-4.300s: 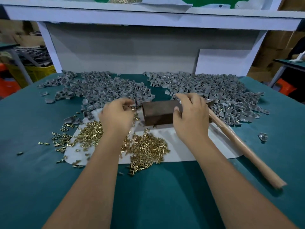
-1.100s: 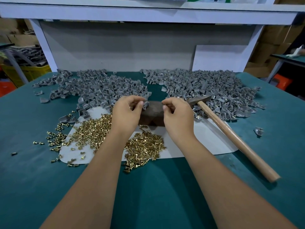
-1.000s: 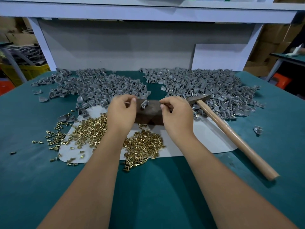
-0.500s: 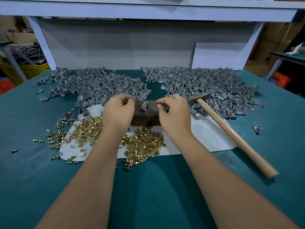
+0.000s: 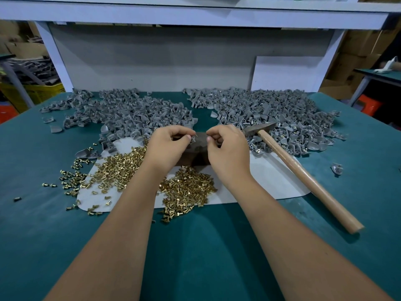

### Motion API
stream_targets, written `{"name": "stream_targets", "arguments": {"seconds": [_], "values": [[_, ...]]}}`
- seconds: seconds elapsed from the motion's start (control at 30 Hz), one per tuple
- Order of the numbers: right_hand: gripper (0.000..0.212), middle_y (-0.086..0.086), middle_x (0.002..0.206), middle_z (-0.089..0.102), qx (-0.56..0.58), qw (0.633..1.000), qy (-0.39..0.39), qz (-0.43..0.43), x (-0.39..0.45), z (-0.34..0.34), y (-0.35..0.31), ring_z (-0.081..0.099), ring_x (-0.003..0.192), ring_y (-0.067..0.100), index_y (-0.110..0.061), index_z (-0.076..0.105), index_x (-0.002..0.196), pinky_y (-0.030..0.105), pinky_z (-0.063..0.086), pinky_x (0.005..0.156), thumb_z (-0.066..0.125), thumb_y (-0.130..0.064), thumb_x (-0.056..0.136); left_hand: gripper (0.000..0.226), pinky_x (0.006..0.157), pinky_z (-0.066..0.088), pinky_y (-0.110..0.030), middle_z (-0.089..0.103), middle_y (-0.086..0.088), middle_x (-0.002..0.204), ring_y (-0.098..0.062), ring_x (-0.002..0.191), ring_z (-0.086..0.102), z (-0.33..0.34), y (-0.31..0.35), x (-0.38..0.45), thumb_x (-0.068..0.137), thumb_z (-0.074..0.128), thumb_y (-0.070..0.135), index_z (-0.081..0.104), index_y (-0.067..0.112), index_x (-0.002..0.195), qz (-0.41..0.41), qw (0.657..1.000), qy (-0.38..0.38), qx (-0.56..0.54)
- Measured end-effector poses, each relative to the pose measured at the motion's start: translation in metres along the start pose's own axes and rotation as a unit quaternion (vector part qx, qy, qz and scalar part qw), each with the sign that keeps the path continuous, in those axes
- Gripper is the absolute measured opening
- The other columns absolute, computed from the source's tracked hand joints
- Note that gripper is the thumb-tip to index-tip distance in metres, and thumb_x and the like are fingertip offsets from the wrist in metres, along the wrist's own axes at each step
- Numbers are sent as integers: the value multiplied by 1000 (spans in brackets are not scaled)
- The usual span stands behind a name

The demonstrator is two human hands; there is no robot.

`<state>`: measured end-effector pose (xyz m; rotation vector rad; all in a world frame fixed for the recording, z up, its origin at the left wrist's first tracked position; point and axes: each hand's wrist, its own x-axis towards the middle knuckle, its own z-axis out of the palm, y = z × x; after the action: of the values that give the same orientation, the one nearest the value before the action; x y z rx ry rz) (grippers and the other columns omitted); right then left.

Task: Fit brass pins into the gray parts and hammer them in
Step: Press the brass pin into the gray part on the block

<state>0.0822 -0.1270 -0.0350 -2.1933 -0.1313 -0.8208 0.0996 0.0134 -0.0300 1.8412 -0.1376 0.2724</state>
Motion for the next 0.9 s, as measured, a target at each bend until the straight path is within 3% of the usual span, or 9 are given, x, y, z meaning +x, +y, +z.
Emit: {"name": "stream_targets", "arguments": {"seconds": [0.07, 0.13, 0.23, 0.3, 0.37, 0.5, 0.7, 0.9], "values": [[11, -6, 88, 57, 8, 1000, -2, 2, 0, 0, 0, 54, 93, 18, -14, 69, 92, 38, 48, 84, 64, -8, 85, 29, 62, 49, -10, 69, 8, 96, -2, 83, 62, 1, -1, 0, 95, 57, 7, 75, 29, 86, 5, 1000, -6, 9], [12, -3, 91, 62, 16, 1000, -10, 10, 0, 0, 1, 56, 93, 19, -14, 70, 92, 39, 48, 85, 64, -7, 85, 31, 78, 46, -13, 64, 7, 109, -1, 96, 58, 1, 0, -1, 96, 53, 5, 74, 26, 93, 21, 999, 3, 48], [13, -1, 93, 65, 19, 999, -17, 21, 1, 0, 2, 56, 94, 19, -14, 71, 92, 39, 48, 85, 65, -7, 85, 30, 100, 48, -35, 62, 0, 121, -16, 113, 58, -1, -2, 1, 96, 50, 6, 72, 25, 104, 1, 999, 11, 36], [12, 0, 93, 65, 21, 999, -20, 22, 1, -1, 3, 57, 93, 20, -14, 72, 93, 40, 48, 86, 65, -8, 85, 24, 101, 48, -47, 60, -1, 120, -24, 118, 55, -2, -1, 1, 90, 57, 21, 71, 27, 108, -11, 999, 0, 33], [12, 1, 94, 64, 25, 999, -22, 24, 1, -1, 4, 57, 94, 21, -14, 73, 92, 40, 48, 87, 65, -8, 85, 26, 101, 48, -49, 58, 7, 111, -26, 121, 51, -2, -1, 1, 83, 63, 33, 69, 28, 109, -1, 998, -14, 67], [15, -2, 92, 64, 41, 998, -23, 30, 2, -2, 4, 58, 94, 20, -15, 72, 90, 40, 49, 86, 64, -4, 84, 19, 100, 47, -48, 45, 24, 96, -25, 117, 48, 1, -5, 0, 85, 72, 24, 65, 25, 102, 41, 990, -3, 137], [29, -5, 86, 64, 72, 996, -16, 45, 3, -3, 4, 58, 82, 10, -25, 65, 96, 36, 52, 81, 61, 0, 81, 12, 108, 38, -41, 59, 5, 112, -24, 124, 45, 0, -5, 2, 87, 71, 21, 65, 32, 85, 56, 988, 1, 141], [34, -9, 84, 64, 81, 996, -22, 26, 4, -5, 2, 60, 84, 8, -31, 64, 99, 37, 53, 81, 63, -1, 82, 14, 109, 39, -45, 60, 1, 117, -26, 126, 46, -2, -6, 2, 88, 69, 15, 71, 29, 92, 54, 992, -20, 111]]}}
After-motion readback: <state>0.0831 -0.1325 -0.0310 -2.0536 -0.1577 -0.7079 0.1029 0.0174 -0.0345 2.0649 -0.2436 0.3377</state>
